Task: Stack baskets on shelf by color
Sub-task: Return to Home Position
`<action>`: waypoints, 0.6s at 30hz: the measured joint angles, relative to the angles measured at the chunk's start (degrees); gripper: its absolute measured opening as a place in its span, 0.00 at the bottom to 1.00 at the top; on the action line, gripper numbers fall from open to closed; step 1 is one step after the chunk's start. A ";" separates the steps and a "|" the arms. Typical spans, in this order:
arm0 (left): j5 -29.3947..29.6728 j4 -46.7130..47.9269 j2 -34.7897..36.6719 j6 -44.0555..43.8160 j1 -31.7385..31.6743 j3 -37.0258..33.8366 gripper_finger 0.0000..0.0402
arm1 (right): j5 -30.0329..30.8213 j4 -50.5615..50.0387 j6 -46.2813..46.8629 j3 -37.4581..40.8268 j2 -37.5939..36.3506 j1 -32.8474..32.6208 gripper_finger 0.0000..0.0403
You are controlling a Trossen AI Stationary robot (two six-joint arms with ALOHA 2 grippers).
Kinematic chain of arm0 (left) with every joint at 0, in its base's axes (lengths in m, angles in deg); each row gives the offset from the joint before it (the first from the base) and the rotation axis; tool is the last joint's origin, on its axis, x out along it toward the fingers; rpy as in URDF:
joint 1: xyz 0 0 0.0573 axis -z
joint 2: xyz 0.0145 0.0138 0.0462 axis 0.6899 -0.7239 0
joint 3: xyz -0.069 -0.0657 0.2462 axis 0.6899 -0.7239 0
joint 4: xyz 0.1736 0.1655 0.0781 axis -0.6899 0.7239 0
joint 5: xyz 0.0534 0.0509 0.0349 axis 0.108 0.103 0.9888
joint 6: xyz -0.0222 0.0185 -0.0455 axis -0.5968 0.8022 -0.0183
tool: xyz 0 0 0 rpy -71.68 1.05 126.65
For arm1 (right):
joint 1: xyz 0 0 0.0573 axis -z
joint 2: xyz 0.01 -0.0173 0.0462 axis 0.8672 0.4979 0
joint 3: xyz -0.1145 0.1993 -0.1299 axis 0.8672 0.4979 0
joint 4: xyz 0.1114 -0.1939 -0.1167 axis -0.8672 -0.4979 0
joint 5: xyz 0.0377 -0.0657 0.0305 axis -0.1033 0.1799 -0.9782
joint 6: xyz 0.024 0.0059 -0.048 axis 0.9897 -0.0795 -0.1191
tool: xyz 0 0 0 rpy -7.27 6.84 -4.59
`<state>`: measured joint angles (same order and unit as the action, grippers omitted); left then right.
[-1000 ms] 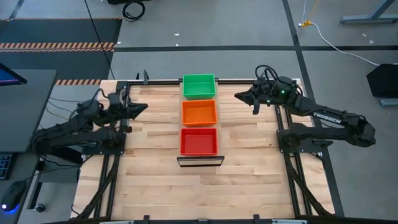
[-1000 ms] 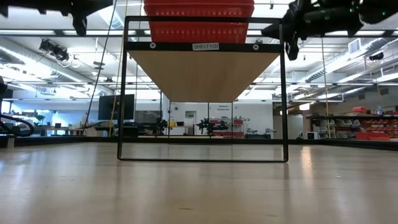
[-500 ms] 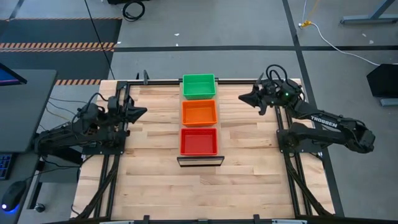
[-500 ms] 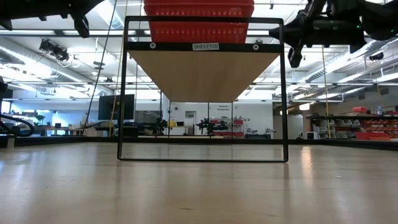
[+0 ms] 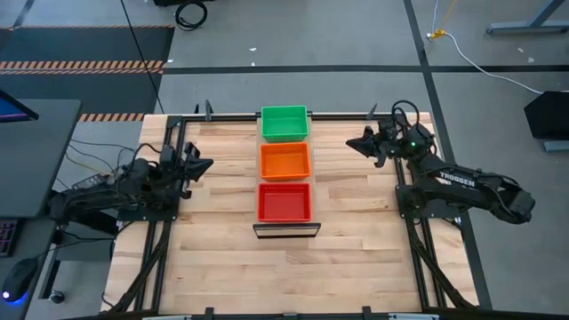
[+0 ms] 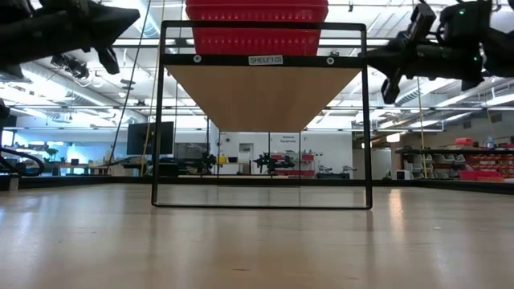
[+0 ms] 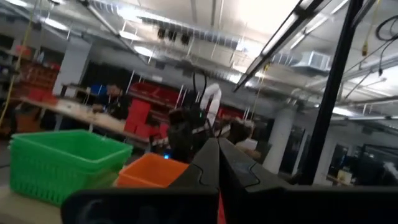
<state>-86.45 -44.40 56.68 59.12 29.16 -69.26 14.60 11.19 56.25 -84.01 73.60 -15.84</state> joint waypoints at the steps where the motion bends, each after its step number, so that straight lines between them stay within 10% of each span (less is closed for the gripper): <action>1: 0.03 -1.75 -0.02 -0.03 0.00 -0.89 0.00 | 0.02 2.19 1.34 0.96 -0.09 0.64 0.01; 18: -0.69 6.28 -0.01 -7.19 0.76 -2.17 0.00 | -10.01 4.73 11.33 8.08 -5.65 10.72 0.01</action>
<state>-87.13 -38.13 56.67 51.93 29.93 -71.43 4.59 15.92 67.58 -75.93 67.95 -5.12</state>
